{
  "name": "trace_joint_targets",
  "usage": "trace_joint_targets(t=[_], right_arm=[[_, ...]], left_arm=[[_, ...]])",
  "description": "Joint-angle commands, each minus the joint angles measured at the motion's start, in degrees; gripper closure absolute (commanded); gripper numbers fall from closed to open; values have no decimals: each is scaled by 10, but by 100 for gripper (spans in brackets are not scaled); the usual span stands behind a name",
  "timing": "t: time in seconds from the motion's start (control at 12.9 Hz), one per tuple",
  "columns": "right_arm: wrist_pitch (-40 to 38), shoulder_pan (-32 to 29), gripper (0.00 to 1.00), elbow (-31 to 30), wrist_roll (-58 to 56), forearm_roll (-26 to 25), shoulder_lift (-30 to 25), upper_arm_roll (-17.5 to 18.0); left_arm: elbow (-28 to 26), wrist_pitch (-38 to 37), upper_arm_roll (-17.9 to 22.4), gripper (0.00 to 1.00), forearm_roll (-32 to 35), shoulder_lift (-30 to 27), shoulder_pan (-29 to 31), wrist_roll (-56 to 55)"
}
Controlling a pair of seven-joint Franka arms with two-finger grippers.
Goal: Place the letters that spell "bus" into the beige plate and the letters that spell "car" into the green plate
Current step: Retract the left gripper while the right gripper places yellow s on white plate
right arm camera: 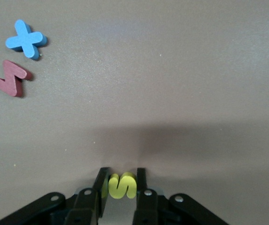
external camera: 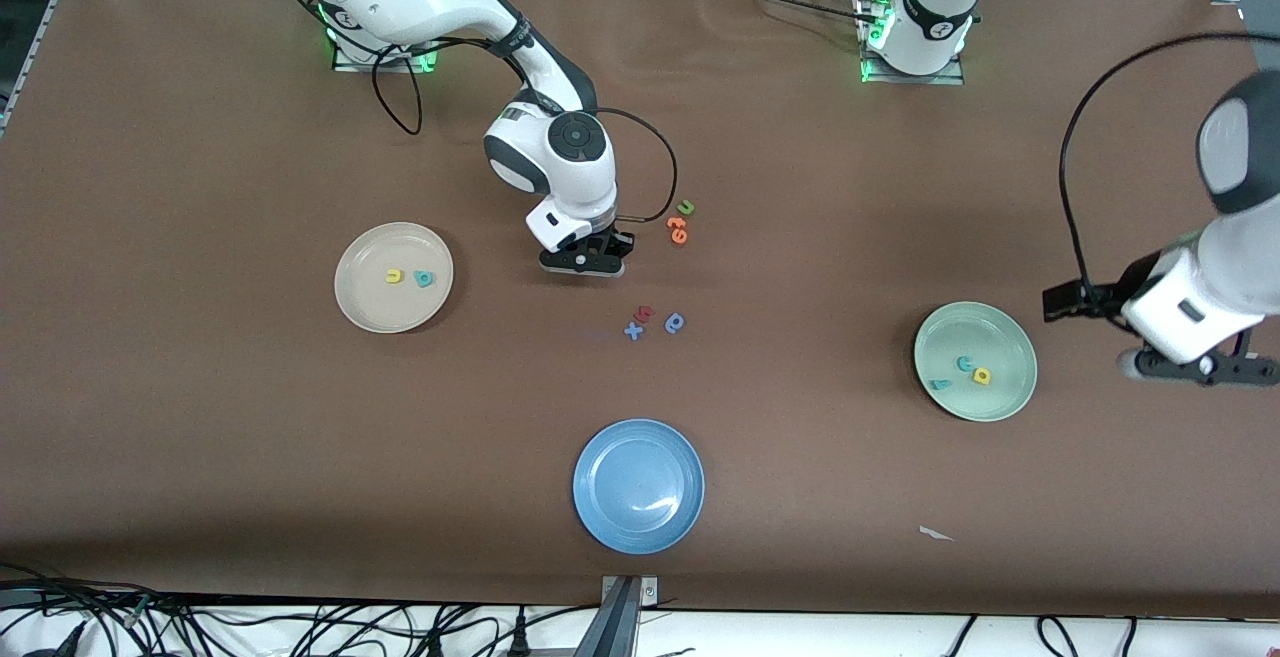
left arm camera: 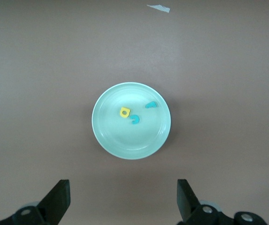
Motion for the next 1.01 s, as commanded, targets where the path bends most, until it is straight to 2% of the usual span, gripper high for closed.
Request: trace_joint_targets(t=[0.0,0.39,0.62,0.93], right_arm=[[-7,-3,79,-2,-2,-17,-15,-5],[-44,-95,79,-95,-130,-12,-139,-1],[-57,-186,77,-173,-249,-12,-210,28],[-60,-260,74,-233,-371,-12,-258,27]], left_arm=[[-92,25,1,0,-4,-95,0,-2],[-111,25,1,0,-9,-137,1,-3],[-129,23,1,0,-9,-160,1,-5],[-117,-29,3,0,-10,-171,-7,-8]])
